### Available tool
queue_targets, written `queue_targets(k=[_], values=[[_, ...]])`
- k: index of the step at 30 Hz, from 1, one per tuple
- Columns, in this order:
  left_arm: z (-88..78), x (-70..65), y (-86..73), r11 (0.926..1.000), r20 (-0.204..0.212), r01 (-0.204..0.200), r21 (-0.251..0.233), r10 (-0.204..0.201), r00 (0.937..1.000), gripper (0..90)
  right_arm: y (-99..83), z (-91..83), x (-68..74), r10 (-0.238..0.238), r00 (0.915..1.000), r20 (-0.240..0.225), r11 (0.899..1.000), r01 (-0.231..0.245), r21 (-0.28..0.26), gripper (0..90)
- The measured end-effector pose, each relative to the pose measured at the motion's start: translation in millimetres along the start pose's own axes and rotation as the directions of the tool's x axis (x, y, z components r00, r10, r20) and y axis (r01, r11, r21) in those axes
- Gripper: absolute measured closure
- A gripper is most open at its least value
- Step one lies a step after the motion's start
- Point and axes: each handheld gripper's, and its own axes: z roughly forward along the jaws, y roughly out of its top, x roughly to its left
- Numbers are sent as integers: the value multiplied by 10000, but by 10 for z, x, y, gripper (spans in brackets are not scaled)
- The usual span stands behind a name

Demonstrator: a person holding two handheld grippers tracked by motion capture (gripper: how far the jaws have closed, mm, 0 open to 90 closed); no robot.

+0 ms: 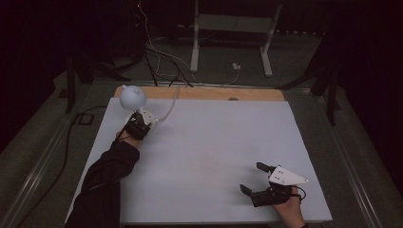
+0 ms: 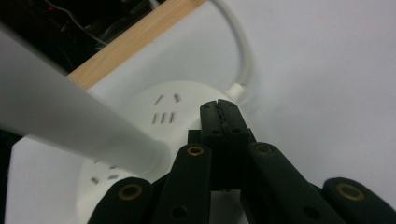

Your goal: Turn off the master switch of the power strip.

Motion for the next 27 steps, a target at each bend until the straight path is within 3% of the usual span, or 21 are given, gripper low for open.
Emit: queue_targets(k=[5,10,13,17,20,22,27], values=[[-1,35,14,9999,228,107,103,-110,9997,900,2,-10,1,-8,10000,6,10000,8,-42,0],[-2,29,16,9999,197,75,113,-78,9998,900,1,-9,-1,12,10000,-7,10000,-12,-32,0],[-2,1,29,9996,10,-220,190,220,9998,900,2,-8,2,2,10000,-2,10000,-2,-29,0],[-6,-8,36,9993,-53,-286,235,288,9996,900,1,-5,2,-11,10000,13,10000,11,1,0],[-34,-16,42,9998,-228,-188,105,190,9996,900,1,-4,5,8,10000,5,10000,-8,0,0],[-55,-23,60,9993,-146,-336,146,338,9993,900,-2,-3,5,36,10000,-9,10000,-36,-5,0],[-147,20,127,9997,42,-156,-185,156,9999,900,1,4,1,29,10000,-15,10000,-29,-10,0]])
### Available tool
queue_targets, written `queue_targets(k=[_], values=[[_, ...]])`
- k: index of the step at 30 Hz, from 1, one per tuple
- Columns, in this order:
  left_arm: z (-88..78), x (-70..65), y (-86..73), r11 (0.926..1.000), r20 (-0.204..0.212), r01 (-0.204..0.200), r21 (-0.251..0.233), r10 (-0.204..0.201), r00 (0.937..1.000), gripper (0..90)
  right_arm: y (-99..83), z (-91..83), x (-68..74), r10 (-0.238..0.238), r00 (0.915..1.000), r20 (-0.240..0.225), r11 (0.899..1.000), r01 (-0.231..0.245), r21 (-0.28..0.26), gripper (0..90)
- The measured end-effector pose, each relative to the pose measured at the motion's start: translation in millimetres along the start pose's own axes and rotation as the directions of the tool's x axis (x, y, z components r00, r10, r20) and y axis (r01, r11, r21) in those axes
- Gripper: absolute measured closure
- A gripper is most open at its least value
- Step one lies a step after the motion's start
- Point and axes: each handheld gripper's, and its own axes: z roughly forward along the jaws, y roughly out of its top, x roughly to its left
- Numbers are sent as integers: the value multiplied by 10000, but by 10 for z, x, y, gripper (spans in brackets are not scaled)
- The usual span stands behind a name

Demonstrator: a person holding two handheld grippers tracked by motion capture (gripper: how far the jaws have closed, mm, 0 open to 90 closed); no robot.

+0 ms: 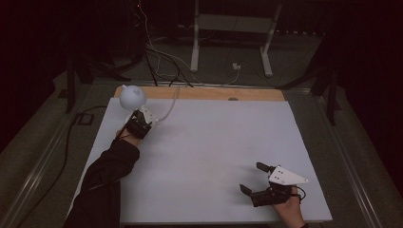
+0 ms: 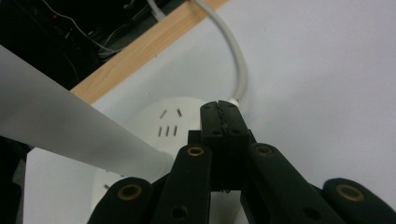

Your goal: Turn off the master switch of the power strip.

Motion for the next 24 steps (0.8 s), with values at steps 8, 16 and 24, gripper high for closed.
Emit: queue_targets(k=[8,16,24], values=[[-106,44,40,9999,75,90,-107,-90,9999,900,3,-4,0,16,10000,9,10000,-16,-32,0],[-189,66,19,9983,577,564,-147,-554,9968,900,5,0,0,5,10000,-5,10000,-5,-27,0],[-278,130,21,9928,918,1189,-154,-1170,9889,892,2,1,-7,45,10000,-24,10000,-45,-15,0]])
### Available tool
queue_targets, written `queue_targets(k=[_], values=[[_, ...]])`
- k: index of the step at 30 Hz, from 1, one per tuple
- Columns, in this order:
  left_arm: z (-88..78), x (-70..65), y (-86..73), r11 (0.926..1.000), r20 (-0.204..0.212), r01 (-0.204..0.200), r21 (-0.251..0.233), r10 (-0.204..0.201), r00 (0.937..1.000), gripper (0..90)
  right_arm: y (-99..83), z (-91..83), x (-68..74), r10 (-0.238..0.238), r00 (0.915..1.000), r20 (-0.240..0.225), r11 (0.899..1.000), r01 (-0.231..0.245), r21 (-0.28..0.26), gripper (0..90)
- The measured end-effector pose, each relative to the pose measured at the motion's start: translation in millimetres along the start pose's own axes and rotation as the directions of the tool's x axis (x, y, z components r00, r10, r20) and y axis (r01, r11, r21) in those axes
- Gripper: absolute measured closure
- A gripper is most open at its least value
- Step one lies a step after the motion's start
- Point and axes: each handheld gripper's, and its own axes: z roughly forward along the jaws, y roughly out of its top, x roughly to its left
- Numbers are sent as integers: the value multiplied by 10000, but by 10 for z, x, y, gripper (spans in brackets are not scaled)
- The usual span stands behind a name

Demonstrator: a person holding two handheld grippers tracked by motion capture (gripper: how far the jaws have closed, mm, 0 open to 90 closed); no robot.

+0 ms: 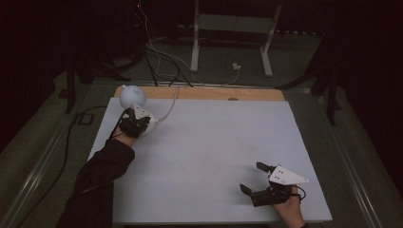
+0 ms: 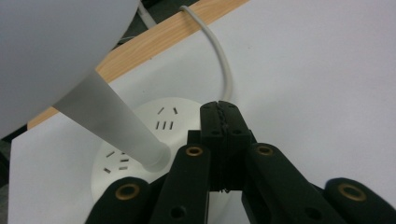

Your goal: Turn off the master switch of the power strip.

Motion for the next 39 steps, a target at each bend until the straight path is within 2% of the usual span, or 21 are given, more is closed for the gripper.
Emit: queue_targets(k=[1,4,6,11,15,20,21,22,23,26,28,30,31,32,34,37,39], values=[[-17,-6,6,10000,6,-26,-4,26,10000,827,0,0,0,0,10000,2,10000,0,6,0],[-58,-12,25,9998,309,192,-59,-190,9993,796,0,2,-1,3,10000,10,10000,-3,13,0],[-84,-17,40,9997,473,246,-51,-243,9986,725,1,2,-1,15,10000,1,10000,-15,8,0],[-147,-30,60,9989,945,457,-48,-450,9945,628,2,-2,-4,37,10000,9,10000,-37,-14,0],[-198,-42,79,9981,1313,608,38,-607,9895,494,5,-6,-2,18,10000,10,10000,-18,-33,0],[-274,-83,109,9978,1460,559,346,-604,9874,297,6,-4,0,-2,10000,14,10000,2,-14,0],[-296,-83,111,9975,1689,610,358,-662,9834,253,6,-4,-1,0,10000,13,10000,0,-20,0],[-310,-77,113,9966,1991,717,408,-784,9768,185,7,-4,0,10,10000,12,10000,-10,-23,0],[-329,-75,112,9961,2114,795,392,-861,9736,146,6,-5,-1,0,10000,14,10000,0,-22,0],[-367,-74,104,9935,2679,999,546,-1110,9570,35,8,-6,-1,-16,10000,27,10000,16,-37,0],[-390,-102,82,9948,2809,839,572,-966,9548,15,7,-5,0,-11,10000,22,10000,11,-28,0],[-411,-121,57,9947,3082,845,588,-986,9462,3,7,-4,0,0,10000,25,10000,1,-17,0],[-431,-136,40,9953,3124,829,498,-943,9452,3,7,-4,-1,-4,10000,25,10000,4,-17,0],[-449,-144,28,9955,3256,812,481,-925,9410,3,7,-3,-1,-15,10000,22,10000,15,-24,0],[-475,-164,9,9960,3330,775,441,-878,9388,3,8,-3,1,-16,10000,29,10000,16,-29,0],[-507,-218,-36,9964,3605,633,563,-794,9294,3,7,-2,1,-25,10000,28,10000,25,-11,0],[-529,-259,-68,9975,3727,529,475,-668,9256,3,7,-1,1,-12,10000,30,10000,12,-11,0]])
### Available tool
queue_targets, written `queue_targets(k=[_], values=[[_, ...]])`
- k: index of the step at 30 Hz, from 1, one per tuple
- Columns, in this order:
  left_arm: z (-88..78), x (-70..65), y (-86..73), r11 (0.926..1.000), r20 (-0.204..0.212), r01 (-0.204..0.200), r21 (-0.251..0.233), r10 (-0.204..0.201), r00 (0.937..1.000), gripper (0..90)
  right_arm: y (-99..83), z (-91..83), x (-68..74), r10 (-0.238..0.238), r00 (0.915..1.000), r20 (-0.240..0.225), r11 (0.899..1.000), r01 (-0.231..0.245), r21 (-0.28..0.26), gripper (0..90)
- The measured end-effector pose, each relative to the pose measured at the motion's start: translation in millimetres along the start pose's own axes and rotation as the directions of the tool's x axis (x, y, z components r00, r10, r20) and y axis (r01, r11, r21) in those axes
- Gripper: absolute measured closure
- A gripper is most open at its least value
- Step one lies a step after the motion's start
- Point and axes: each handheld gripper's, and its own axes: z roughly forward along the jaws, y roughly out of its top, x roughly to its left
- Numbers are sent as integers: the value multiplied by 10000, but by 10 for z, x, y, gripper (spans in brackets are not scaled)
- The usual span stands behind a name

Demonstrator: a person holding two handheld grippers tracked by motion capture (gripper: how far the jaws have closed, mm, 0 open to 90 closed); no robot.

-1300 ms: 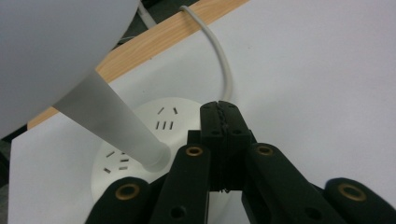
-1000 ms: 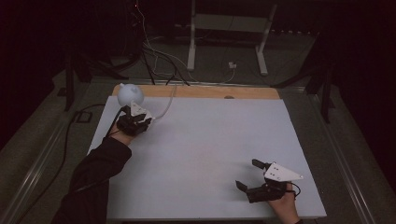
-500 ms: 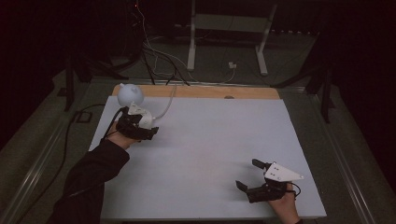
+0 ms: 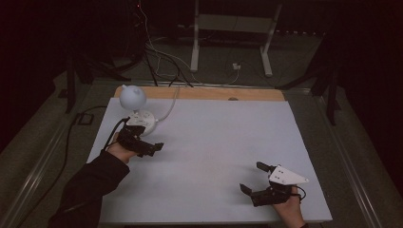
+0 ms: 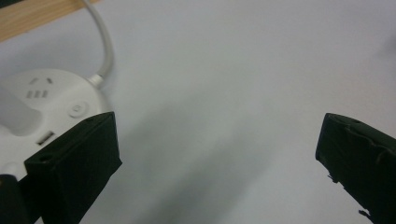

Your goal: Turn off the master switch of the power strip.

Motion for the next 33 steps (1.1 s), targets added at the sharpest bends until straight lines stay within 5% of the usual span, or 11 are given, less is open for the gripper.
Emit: queue_targets(k=[23,33], values=[[-177,-300,-540,9994,1016,-148,-326,181,9947,3,0,10,0,21,10000,0,10000,-21,36,0],[-184,-407,-782,9995,1505,-304,11,299,9882,3,1,14,2,19,10000,-26,10000,-19,50,0]])
